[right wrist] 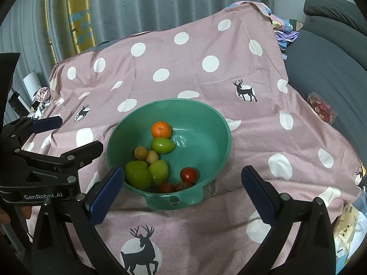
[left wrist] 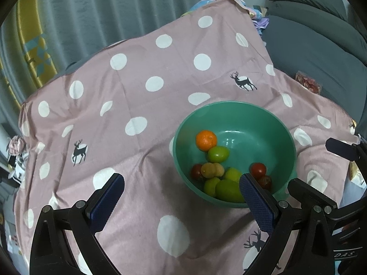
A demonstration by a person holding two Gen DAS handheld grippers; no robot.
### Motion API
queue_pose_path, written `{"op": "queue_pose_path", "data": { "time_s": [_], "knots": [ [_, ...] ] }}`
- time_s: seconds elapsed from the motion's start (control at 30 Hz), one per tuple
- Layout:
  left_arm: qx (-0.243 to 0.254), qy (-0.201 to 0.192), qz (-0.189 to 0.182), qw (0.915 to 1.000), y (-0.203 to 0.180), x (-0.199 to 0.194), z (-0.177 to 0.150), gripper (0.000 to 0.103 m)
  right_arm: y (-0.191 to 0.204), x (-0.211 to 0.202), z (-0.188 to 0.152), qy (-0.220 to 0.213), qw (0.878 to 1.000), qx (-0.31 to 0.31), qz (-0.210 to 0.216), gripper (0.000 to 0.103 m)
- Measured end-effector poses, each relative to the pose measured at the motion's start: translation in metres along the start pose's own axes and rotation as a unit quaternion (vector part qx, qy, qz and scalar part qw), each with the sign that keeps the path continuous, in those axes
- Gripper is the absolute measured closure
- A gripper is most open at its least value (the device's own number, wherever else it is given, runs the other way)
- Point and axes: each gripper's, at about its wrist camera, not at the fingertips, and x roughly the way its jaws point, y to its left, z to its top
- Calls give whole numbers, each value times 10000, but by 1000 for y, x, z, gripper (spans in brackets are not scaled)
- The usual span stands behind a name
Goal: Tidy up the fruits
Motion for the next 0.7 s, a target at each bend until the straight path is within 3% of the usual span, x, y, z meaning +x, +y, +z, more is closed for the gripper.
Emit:
{"op": "queue_pose_path", "data": {
  "time_s": [0.7],
  "knots": [
    [16,3,4,10000,0,1,-2,3,0,0,-1,1,10000,-1,5,0]
  ]
}}
